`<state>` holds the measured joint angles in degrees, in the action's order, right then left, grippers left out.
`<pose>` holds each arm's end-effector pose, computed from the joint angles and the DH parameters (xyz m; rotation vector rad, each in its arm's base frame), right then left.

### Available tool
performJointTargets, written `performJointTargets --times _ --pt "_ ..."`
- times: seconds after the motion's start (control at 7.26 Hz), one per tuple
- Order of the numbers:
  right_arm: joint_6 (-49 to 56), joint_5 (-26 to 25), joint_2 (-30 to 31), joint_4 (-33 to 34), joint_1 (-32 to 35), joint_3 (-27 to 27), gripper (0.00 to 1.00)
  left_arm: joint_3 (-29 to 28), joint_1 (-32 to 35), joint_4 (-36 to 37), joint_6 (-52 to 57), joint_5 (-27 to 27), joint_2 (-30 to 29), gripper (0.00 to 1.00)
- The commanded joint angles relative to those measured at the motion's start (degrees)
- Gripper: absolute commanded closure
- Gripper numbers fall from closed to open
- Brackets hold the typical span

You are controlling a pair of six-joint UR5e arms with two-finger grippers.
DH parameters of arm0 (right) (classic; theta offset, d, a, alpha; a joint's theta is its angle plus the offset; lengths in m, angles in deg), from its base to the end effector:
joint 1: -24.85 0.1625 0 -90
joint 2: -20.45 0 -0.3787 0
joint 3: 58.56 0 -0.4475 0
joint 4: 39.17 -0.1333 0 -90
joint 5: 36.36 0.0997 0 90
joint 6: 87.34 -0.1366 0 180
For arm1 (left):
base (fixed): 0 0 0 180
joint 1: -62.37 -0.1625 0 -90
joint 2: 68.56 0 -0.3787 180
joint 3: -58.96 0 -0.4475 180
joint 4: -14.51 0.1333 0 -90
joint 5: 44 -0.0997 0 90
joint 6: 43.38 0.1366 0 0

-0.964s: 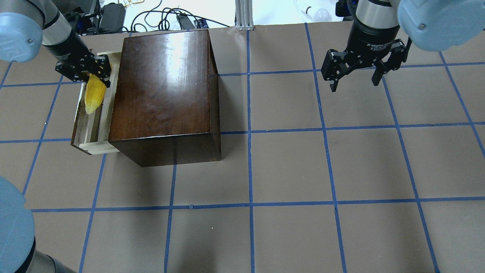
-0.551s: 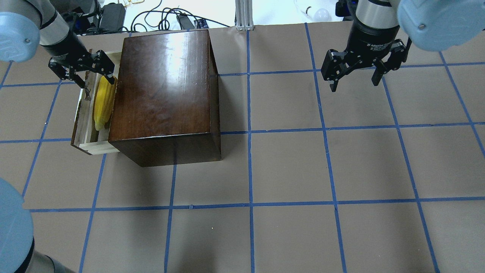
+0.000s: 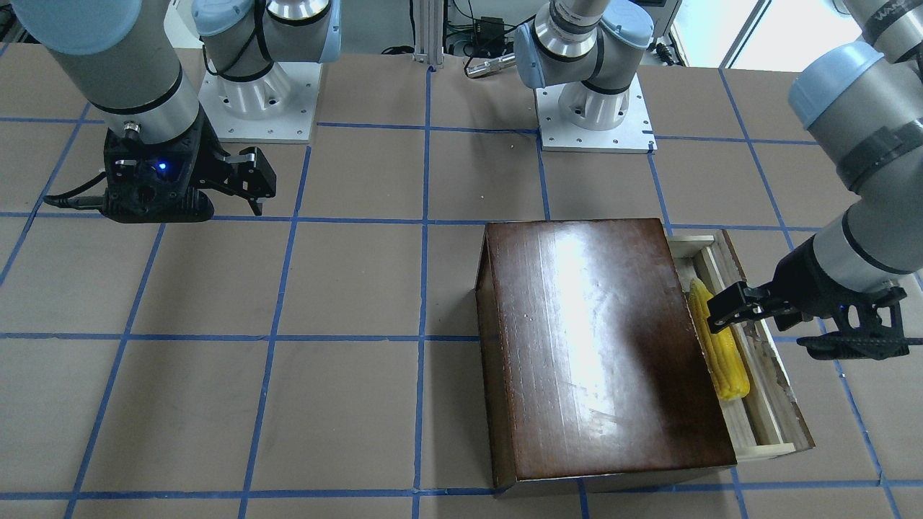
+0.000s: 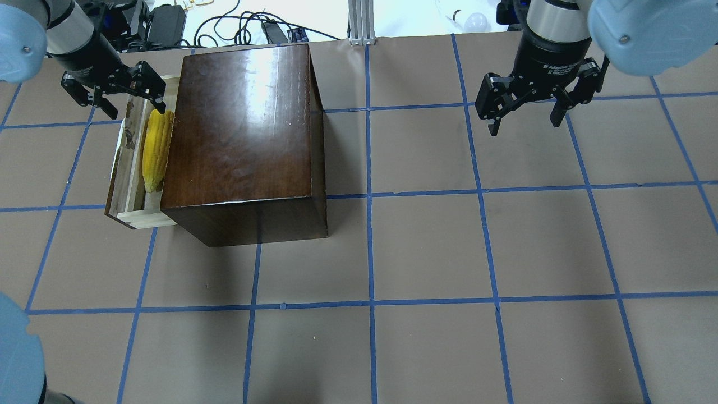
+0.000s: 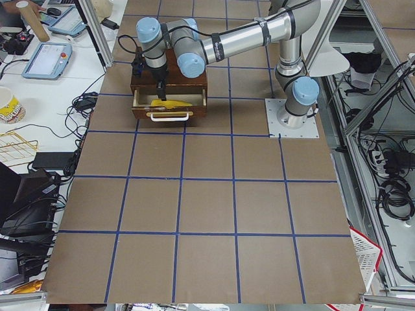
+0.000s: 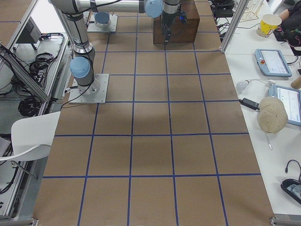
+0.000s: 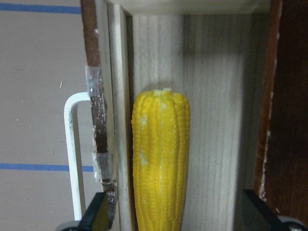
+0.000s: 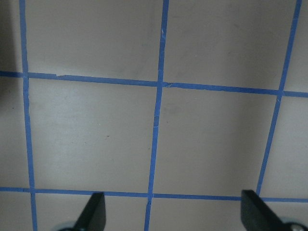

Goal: Open drawer and put corn inside
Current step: 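Lower the corn into the open drawer and open the left gripper, then raise the open left gripper away from the drawer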

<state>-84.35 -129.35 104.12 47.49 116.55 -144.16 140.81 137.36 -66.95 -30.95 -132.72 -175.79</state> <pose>0.1432 -0.5718 0.3788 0.1300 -3.0845 -0.1430 0.0373 -0.6655 0.3161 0.0704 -3.1169 -0.0060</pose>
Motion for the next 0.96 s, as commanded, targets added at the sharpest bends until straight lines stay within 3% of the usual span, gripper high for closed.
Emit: performJointTargets --times 0.0,0.28,0.83 --pt "0.00 0.00 0.00 0.00 -0.03 0.00 0.00 -0.21 4.88 -2.98 -4.32 -0.31 4.46 0.00" --pt "0.00 0.00 0.09 0.00 0.06 0.00 0.00 -0.03 10.06 -9.55 -5.58 -0.13 7.98 0.00" --pt "0.00 0.00 0.00 0.00 -0.03 0.00 0.00 1.63 13.07 -11.35 -7.25 -0.31 12.21 0.00"
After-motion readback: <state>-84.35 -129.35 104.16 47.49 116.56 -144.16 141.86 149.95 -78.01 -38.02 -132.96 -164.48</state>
